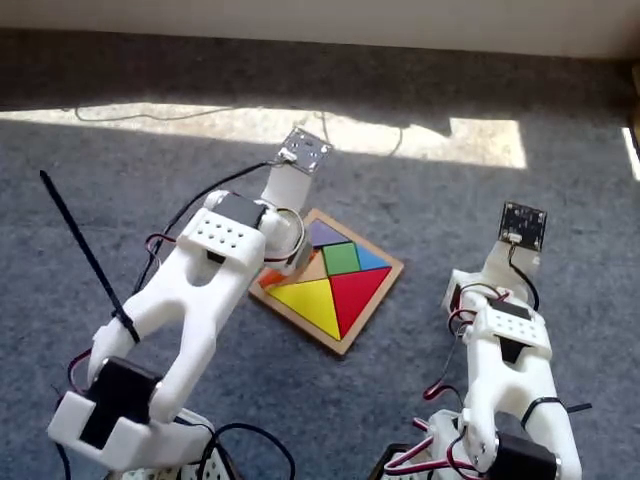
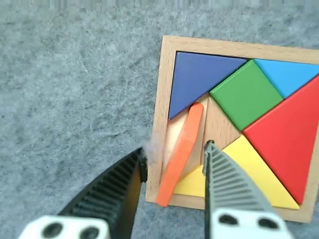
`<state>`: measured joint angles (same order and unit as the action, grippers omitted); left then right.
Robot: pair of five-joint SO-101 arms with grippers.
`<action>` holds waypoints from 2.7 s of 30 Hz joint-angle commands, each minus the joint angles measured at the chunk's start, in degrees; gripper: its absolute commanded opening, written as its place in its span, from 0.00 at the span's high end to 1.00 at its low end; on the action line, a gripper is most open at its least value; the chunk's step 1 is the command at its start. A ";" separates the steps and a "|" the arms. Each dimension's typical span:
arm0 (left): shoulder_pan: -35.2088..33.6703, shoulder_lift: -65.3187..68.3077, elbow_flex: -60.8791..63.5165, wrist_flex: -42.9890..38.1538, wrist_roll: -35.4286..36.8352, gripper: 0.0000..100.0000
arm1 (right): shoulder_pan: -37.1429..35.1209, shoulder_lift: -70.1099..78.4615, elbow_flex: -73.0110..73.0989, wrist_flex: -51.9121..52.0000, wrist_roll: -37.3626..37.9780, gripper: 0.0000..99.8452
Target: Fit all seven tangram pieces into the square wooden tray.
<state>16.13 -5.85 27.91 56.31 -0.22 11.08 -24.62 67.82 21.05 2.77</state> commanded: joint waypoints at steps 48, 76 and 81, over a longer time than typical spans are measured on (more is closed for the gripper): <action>-7.96 -1.80 4.35 -2.37 -2.29 0.90 | -0.48 -0.13 -3.12 -1.63 0.62 0.99; -15.34 -56.66 45.93 -22.42 -2.20 0.99 | -9.45 -46.02 14.20 2.95 0.53 0.99; -16.66 -71.25 52.88 -22.07 -2.20 0.99 | -12.62 -57.10 16.04 10.68 0.53 0.99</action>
<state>0.92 -68.88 79.34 35.03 -2.42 0.88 -75.08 84.26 27.74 2.77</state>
